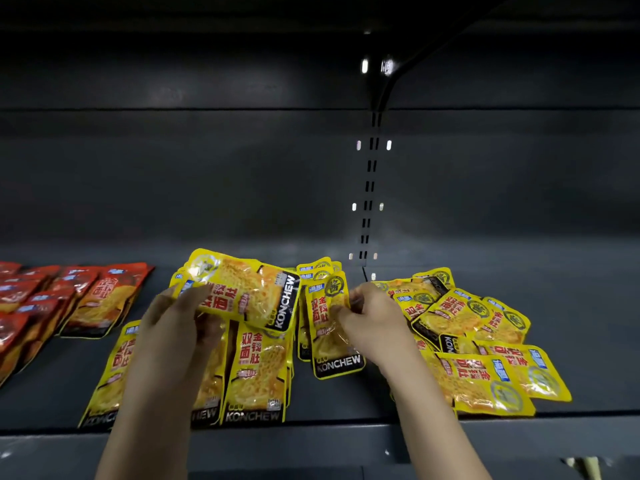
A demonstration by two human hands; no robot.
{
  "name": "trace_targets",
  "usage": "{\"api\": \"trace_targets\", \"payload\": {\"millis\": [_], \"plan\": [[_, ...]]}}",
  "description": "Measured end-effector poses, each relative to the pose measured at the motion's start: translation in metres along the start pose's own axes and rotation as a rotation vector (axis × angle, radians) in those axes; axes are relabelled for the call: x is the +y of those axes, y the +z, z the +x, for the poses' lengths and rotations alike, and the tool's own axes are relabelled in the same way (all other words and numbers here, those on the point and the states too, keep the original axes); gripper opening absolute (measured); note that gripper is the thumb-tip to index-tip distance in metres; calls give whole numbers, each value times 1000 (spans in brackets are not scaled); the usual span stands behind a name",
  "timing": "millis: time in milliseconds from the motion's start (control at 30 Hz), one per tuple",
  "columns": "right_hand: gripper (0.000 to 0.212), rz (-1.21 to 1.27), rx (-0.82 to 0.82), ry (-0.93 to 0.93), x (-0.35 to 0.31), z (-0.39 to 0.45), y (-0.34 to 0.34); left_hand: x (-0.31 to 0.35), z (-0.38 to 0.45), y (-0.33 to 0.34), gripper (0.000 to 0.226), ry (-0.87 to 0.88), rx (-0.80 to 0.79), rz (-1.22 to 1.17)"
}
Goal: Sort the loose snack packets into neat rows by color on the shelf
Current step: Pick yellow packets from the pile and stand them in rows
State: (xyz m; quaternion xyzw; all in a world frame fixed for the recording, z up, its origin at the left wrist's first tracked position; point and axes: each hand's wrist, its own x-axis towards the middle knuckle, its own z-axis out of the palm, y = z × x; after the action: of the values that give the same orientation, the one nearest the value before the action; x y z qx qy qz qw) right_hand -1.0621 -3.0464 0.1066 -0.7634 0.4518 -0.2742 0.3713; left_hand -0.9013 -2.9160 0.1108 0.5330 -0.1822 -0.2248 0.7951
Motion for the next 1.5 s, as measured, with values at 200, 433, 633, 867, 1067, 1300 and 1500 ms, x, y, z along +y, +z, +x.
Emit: {"api": "trace_targets", "payload": {"millis": [200, 433, 633, 867, 1067, 1300, 1500], "plan": [[24, -195, 19, 41, 2, 4, 15, 9, -10, 0, 36, -31, 53, -50], [32, -345, 39, 40, 6, -1, 18, 8, -17, 16, 12, 36, -19, 142], [20, -246, 275, -72, 3, -10, 4, -6, -13, 31, 15, 209, -222, 593], [6, -175, 435, -197, 20, -26, -14, -25, -17, 57, 31, 274, -406, 740], [9, -170, 521, -201, 26, -44, -23, -34, -17, 61, 46, 400, -369, 891], [14, -137, 526, -138, 38, -43, -32, -39, -15, 68, 48, 448, -333, 1095], [12, -117, 465, -113, 40, -32, -61, -44, -17, 73, 40, 438, -309, 1104]]}}
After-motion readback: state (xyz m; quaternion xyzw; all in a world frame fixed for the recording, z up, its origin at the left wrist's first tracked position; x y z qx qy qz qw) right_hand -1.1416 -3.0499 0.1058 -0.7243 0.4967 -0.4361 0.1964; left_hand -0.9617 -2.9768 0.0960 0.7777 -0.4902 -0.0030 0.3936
